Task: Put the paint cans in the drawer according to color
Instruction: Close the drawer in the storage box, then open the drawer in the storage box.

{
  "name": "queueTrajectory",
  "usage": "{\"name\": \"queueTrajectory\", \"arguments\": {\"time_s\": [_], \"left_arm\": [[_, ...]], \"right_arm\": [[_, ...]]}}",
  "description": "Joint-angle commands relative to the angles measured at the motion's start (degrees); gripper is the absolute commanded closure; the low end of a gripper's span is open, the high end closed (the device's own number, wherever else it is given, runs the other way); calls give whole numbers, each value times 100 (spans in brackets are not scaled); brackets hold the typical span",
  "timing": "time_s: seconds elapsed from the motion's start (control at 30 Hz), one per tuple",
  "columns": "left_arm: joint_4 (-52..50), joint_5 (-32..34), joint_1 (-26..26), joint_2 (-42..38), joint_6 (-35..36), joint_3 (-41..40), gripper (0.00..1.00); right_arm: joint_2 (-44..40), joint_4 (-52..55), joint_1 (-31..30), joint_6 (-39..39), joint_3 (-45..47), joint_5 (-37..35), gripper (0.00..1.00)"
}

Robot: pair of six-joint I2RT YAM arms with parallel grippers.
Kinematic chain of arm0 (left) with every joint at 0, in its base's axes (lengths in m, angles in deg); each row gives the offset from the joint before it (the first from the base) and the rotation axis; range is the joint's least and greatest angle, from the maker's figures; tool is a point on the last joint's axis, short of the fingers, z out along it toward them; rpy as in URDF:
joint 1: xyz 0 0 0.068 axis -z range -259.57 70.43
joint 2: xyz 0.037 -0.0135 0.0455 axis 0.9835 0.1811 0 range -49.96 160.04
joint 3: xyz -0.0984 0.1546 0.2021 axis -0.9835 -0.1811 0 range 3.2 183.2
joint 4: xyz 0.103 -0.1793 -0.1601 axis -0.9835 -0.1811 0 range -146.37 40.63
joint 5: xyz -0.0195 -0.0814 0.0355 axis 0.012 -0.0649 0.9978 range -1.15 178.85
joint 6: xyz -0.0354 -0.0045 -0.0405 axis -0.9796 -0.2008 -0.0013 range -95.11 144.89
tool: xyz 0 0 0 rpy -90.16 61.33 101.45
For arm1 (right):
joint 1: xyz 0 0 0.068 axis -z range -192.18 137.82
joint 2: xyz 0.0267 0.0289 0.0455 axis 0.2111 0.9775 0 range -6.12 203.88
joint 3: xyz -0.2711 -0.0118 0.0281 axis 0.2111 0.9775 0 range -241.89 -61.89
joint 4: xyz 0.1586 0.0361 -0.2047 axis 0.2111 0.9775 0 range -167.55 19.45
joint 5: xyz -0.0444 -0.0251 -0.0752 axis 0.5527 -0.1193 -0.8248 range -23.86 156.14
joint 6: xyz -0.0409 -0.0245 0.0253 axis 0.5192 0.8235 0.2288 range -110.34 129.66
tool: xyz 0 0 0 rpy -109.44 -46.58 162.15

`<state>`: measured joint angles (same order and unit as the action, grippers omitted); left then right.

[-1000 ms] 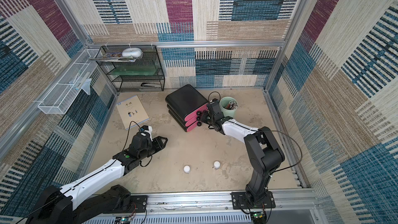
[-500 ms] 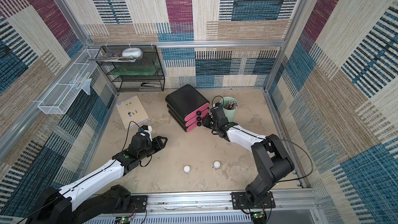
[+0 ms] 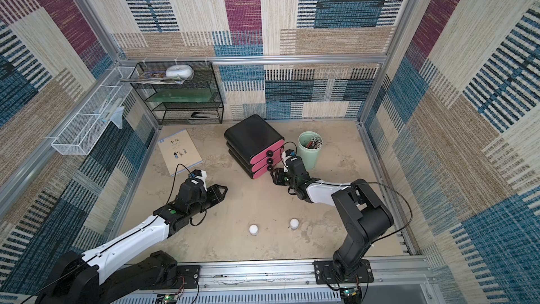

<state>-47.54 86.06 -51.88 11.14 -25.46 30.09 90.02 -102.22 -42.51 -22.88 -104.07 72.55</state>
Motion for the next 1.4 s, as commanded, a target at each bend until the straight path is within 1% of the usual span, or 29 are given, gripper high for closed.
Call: {"name": "queueTrajectory", "arguments": {"time_s": [0.0,0.13,0.27,0.67,0.93,1.03,1.17,1.37], "left_arm": [[64,33,-8,-1,63,26,50],[29,50,-8,-28,88,38,50],[28,51,-9,5,116,61,50],[-93,50,-24,-67,153,70,50],[-134,59,-30,-80,167,77,50],[-137,55,-27,-70,159,76,50],[-147,48,-37,-64,149,62,50],[-183,68,-35,-106,172,66,50]], "right_arm": [[134,-823,-17,623,129,-179,56],[259,-1242,-13,905,231,-221,55],[466,-1285,-17,1115,123,-234,55],[928,-1581,-17,1319,-99,-205,56],[1209,-1705,-15,1373,-256,-193,57],[1316,-1848,-17,1372,-290,-70,57],[1441,-2019,-17,1308,-318,-96,58],[1564,-2217,-14,1256,-353,-114,62]]}}
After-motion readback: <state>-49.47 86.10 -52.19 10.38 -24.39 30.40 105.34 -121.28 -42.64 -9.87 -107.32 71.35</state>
